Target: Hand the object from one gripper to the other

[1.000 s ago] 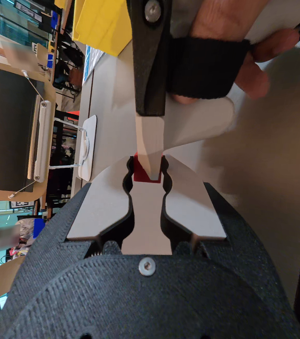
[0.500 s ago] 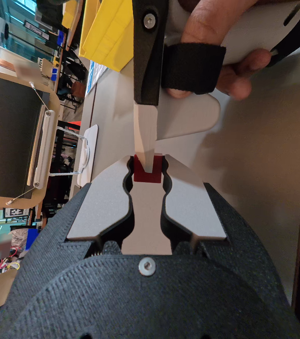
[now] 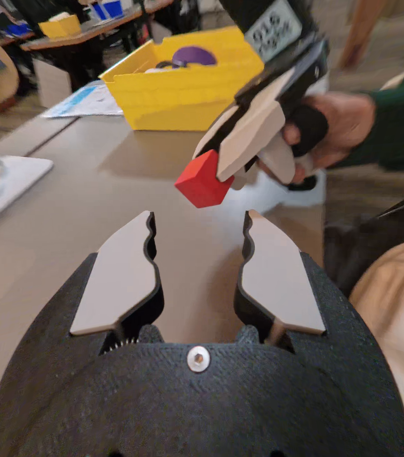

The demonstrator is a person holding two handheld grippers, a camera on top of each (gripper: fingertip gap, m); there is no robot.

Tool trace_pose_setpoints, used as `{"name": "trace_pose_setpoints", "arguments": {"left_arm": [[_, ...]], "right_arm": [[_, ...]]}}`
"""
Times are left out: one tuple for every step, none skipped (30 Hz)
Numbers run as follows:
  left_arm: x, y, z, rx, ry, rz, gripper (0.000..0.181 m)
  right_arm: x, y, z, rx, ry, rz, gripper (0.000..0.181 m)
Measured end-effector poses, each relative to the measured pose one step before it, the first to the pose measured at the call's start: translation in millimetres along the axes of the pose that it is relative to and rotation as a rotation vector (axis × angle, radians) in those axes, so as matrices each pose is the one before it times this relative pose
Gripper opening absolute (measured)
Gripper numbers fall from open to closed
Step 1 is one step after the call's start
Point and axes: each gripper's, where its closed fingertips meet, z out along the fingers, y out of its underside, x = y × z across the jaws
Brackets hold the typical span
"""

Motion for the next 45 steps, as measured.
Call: {"name": "trace_pose_setpoints", "arguments": {"left_arm": [[1.28,-3.15,-1.95,0.0483,0.0688,-0.0917,0.066],[1.23,-1.38,-1.74,0.0354,0.0687,-0.0943,0.061],[0.59,-1.36,-1.19,0.0376,0.0679,-0.0957,0.061],[0.16,-1.53,-1.57,0.0378,0.0652,-0.0954,0.059],[0.09,-2.03,-2.16,0.0362,0.0604,-0.0914,0.056],[2.07,-4.47,-2.55,0.0465,0.0671,-0.0787,0.053],[3.21,-5.79,-2.68,0.0488,0.0640,-0.0641,0.051],[1.99,-5.83,-2.63,0.0455,0.0434,-0.0480,0.051],[2.59,-5.48,-2.40,0.0407,0.0355,-0.0271,0.050],[2.75,-3.65,-1.77,0.0260,0.0294,-0.0161,0.048],[2.11,-2.02,-0.72,0.0133,0.0195,-0.0090,0.047],[2.16,-0.89,-0.03,0.0058,0.0172,0.0007,0.047],[1.80,0.07,0.48,0.0004,0.0109,0.0063,0.047],[0.82,0.50,0.79,-0.0017,0.0016,0.0087,0.047],[0.62,0.93,0.90,-0.0037,-0.0007,0.0097,0.047],[0.55,1.47,1.04,-0.0085,-0.0002,0.0050,0.047],[0.46,1.77,0.99,-0.0107,0.0006,0.0033,0.046],[0.53,1.40,0.87,-0.0084,-0.0004,0.0058,0.046],[0.04,1.27,0.68,-0.0080,-0.0037,0.0066,0.045],[0.58,0.99,0.76,-0.0069,-0.0010,0.0089,0.045],[0.59,0.87,0.66,-0.0075,-0.0012,0.0102,0.044],[0.04,1.40,0.67,-0.0103,-0.0054,0.0111,0.043],[0.40,1.25,0.72,-0.0092,-0.0033,0.0133,0.042],[0.22,1.32,0.71,-0.0095,-0.0037,0.0110,0.040],[0.02,1.52,0.87,-0.0104,-0.0049,0.0079,0.040],[0.36,0.98,0.69,-0.0062,-0.0011,0.0071,0.039],[0.39,0.71,0.59,-0.0046,-0.0012,0.0061,0.037],[0.11,0.76,0.53,-0.0048,-0.0027,0.0055,0.036],[0.19,0.65,0.29,-0.0047,-0.0012,0.0055,0.035],[-0.10,0.12,0.02,-0.0017,-0.0036,0.0066,0.034],[-0.41,-0.03,-0.01,-0.0013,-0.0051,0.0060,0.033],[-0.22,0.13,-0.22,-0.0019,-0.0026,0.0046,0.032],[-0.40,0.09,-0.28,-0.0002,-0.0028,0.0029,0.031],[-0.85,-0.18,-0.30,0.0010,-0.0045,0.0006,0.028],[-0.19,0.09,-0.14,-0.0007,-0.0006,0.0020,0.028],[-0.12,0.06,-0.08,-0.0008,0.0004,0.0012,0.028],[0.00,-0.03,0.05,-0.0015,-0.0010,0.0009,0.028],[-0.02,-0.17,0.09,-0.0014,-0.0019,0.0022,0.027],[0.33,-0.47,-0.03,-0.0010,-0.0026,0.0050,0.027],[0.63,-0.99,0.07,-0.0001,-0.0024,0.0088,0.027],[0.70,-1.14,-0.09,0.0003,-0.0024,0.0090,0.027],[0.72,-1.80,-0.56,0.0055,-0.0028,0.0077,0.028],[0.49,-2.39,-0.92,0.0110,-0.0011,0.0011,0.028],[-0.20,-2.42,-1.32,0.0136,0.0000,-0.0085,0.027],[-0.96,-2.21,-1.42,0.0136,0.0003,-0.0152,0.028]], "right_arm": [[-3.06,-3.50,-1.40,0.0153,-0.0143,-0.0258,0.027],[-2.54,-2.64,-0.89,0.0109,-0.0081,-0.0272,0.027],[-2.05,-1.63,-0.56,0.0057,-0.0041,-0.0240,0.027],[-1.55,-1.28,-0.30,0.0058,-0.0012,-0.0225,0.027],[-1.86,-1.49,-0.11,0.0096,-0.0038,-0.0163,0.027],[-1.91,-1.31,0.00,0.0072,-0.0088,-0.0050,0.027],[-1.20,-0.13,0.15,0.0014,-0.0068,0.0028,0.027],[0.09,0.30,0.08,-0.0004,-0.0018,0.0046,0.027],[0.09,0.36,0.02,0.0007,-0.0024,0.0041,0.027],[0.30,0.09,0.01,0.0007,-0.0016,0.0044,0.027],[0.12,0.03,0.12,0.0003,-0.0012,0.0042,0.027],[-0.05,-0.11,-0.06,0.0019,-0.0020,0.0027,0.027],[-0.23,-0.03,0.15,0.0011,-0.0024,0.0024,0.027],[-0.25,0.61,0.42,-0.0021,-0.0024,0.0025,0.027],[-0.31,1.11,0.55,-0.0055,-0.0021,0.0019,0.027],[-0.29,1.62,0.84,-0.0080,-0.0001,0.0001,0.027],[-0.22,1.72,1.09,-0.0095,0.0024,-0.0040,0.027],[-0.43,1.84,1.21,-0.0112,0.0030,-0.0074,0.027],[-0.84,2.05,1.36,-0.0125,0.0007,-0.0085,0.027],[-0.80,1.75,1.34,-0.0110,0.0016,-0.0089,0.027],[-0.77,1.57,1.21,-0.0098,0.0021,-0.0085,0.027],[-0.92,1.51,1.22,-0.0095,0.0002,-0.0065,0.027],[-0.67,1.19,1.04,-0.0068,0.0000,-0.0045,0.027],[-0.40,0.63,0.68,-0.0033,0.0006,-0.0025,0.027],[-0.31,0.35,0.43,-0.0013,-0.0005,-0.0002,0.027],[-0.18,0.04,0.15,0.0002,-0.0011,0.0017,0.027],[0.22,0.03,-0.09,0.0009,-0.0003,0.0030,0.027],[0.26,-0.18,-0.15,0.0019,0.0005,0.0028,0.027],[0.22,-0.41,-0.26,0.0026,-0.0007,0.0028,0.027],[-0.06,-0.23,-0.18,0.0016,-0.0016,0.0028,0.027],[-0.02,-0.06,0.03,0.0002,-0.0016,0.0021,0.027],[-0.23,0.17,0.16,-0.0005,-0.0011,0.0008,0.027],[-0.22,0.25,0.23,-0.0013,-0.0018,-0.0001,0.027],[-0.28,0.29,0.23,-0.0019,-0.0011,0.0000,0.027],[-0.06,0.23,0.27,-0.0015,0.0003,-0.0006,0.027],[0.04,0.11,-0.02,0.0002,0.0006,-0.0001,0.027],[0.04,0.01,-0.02,0.0000,-0.0007,0.0015,0.027],[-0.06,-0.10,-0.10,0.0013,-0.0021,0.0020,0.027],[-0.23,-0.23,-0.03,0.0024,-0.0033,0.0023,0.027],[-0.53,-0.10,0.14,0.0025,-0.0056,0.0007,0.027],[-0.86,-0.17,0.12,0.0026,-0.0073,-0.0032,0.027],[-1.09,-1.09,-0.08,0.0071,-0.0074,-0.0094,0.029],[0.29,-3.50,-0.24,0.0216,0.0070,-0.0171,0.043],[1.95,-5.28,-1.17,0.0316,0.0226,-0.0325,0.056],[1.69,-5.04,-1.79,0.0284,0.0219,-0.0490,0.063]]}}
